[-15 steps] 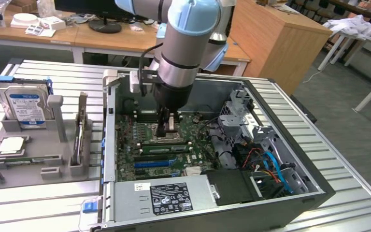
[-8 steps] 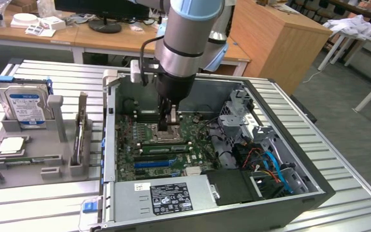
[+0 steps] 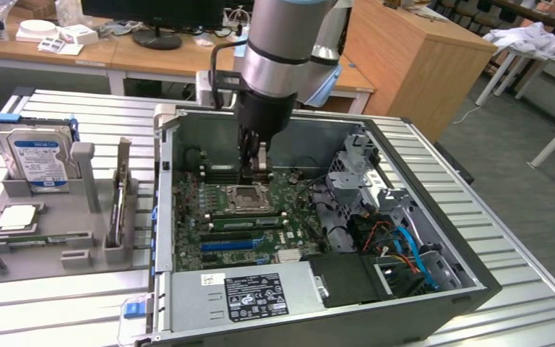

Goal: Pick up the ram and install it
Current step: 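Press down the ram until it locks into place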

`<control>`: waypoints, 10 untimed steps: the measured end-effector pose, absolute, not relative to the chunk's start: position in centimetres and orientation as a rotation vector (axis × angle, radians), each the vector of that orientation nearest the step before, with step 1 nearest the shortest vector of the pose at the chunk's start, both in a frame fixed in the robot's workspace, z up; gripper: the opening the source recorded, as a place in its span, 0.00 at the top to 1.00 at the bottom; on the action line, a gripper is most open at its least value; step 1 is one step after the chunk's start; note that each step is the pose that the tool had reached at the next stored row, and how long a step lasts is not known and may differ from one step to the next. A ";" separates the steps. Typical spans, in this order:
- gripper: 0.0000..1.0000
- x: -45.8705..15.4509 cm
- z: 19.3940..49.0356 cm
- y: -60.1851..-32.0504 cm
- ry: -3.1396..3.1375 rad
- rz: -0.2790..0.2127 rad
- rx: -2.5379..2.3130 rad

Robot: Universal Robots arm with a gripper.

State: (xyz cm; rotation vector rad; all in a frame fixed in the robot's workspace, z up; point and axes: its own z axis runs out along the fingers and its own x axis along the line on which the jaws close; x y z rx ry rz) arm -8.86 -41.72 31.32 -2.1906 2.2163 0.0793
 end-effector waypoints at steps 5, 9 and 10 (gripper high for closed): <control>0.89 -8.9 32.6 -41.7 2.216 0.079 -2.191; 0.89 -8.9 33.5 -41.7 2.216 0.079 -2.191; 0.89 -8.9 33.7 -41.7 2.216 0.079 -2.191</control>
